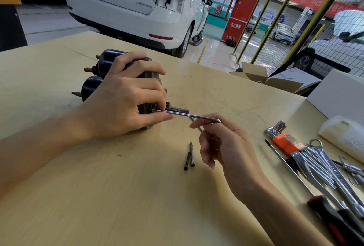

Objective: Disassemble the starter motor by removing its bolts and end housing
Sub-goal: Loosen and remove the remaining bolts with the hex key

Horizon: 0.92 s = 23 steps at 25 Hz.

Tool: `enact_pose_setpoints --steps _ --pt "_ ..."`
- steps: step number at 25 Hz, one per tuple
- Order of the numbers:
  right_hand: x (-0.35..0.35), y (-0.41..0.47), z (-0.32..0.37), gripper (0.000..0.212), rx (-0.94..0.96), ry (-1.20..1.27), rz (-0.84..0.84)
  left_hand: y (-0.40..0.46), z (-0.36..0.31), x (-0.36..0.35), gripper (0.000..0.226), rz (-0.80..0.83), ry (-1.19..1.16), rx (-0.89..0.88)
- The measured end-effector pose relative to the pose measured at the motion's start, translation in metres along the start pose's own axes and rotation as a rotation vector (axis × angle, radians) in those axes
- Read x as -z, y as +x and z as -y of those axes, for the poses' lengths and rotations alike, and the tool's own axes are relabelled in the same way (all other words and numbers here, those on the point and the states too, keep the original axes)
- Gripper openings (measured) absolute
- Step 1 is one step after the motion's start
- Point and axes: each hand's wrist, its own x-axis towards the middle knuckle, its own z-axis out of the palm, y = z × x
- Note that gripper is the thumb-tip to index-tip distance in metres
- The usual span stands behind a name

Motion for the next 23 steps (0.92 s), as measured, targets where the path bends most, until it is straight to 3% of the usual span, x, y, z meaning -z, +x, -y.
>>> enact_pose_setpoints --steps 23 --pt "-0.0009 -0.0017 -0.0011 0.038 -0.002 -0.031 0.007 0.0004 -0.0014 0.0009 0.031 0.004 0.006 0.002"
